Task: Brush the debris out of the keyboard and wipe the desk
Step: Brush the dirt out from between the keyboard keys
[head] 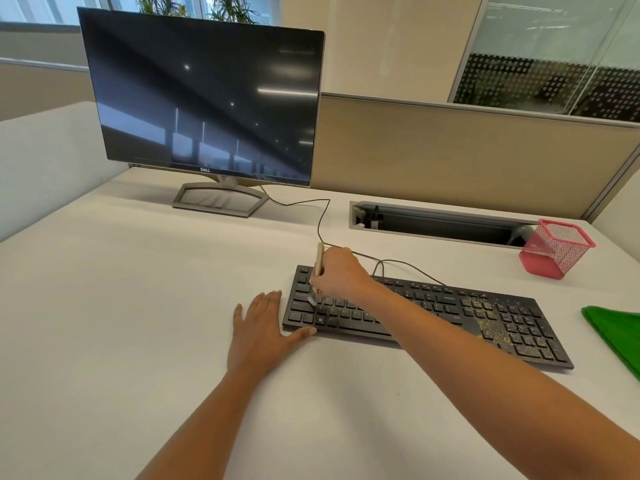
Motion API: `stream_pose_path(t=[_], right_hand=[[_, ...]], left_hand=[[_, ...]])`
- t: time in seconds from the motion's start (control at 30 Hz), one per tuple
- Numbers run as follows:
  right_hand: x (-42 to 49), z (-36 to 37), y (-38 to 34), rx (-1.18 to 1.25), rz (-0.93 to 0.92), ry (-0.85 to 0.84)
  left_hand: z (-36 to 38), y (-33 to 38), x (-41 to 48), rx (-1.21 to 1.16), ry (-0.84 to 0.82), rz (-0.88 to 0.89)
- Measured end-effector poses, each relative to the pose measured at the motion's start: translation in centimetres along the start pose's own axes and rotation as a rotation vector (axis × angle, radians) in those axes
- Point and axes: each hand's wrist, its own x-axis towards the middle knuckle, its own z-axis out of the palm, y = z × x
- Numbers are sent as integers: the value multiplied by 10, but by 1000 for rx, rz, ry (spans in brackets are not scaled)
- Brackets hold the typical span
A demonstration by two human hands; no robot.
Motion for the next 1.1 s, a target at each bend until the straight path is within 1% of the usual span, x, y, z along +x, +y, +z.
stream_pose_path(t=[0.07,0.1,0.2,0.27,0.33,0.47,0.5,0.63,0.67,0.73,0.8,0.93,1.03,1.1], right_hand=[[0,-4,-1,-25,8,-36],[1,-7,-2,-11,12,-25],[5,-12,1,109,19,108],[5,-9,4,143,13,176],[2,-3,7,146,9,150],[0,1,5,81,14,-50],[0,-1,4,73,10,-69],[1,-10,-4,222,-93,17],[0,-11,-8,246,-127,15],[-4,-8,-11,258,-169,-46],[-5,-4,-12,214,-180,-115],[-3,-7,-7,-40,-167,-149],[-1,-13,-7,-175,-128,-128],[1,-17,-8,-185,-113,-58]], left_hand=[[0,0,0,0,6,3],[0,0,0,-5,10,3],[-1,1,-1,11,10,4],[-1,1,-1,14,9,5],[-1,1,-1,2,9,1],[-1,1,0,5,3,-2],[-1,1,0,8,3,-2],[0,0,0,31,-2,2],[0,0,0,33,0,3],[0,0,0,31,-1,0],[0,0,1,24,-8,-8],[-1,1,0,22,-9,-9],[-1,1,0,32,-5,-8],[-1,1,-1,26,-4,-8]])
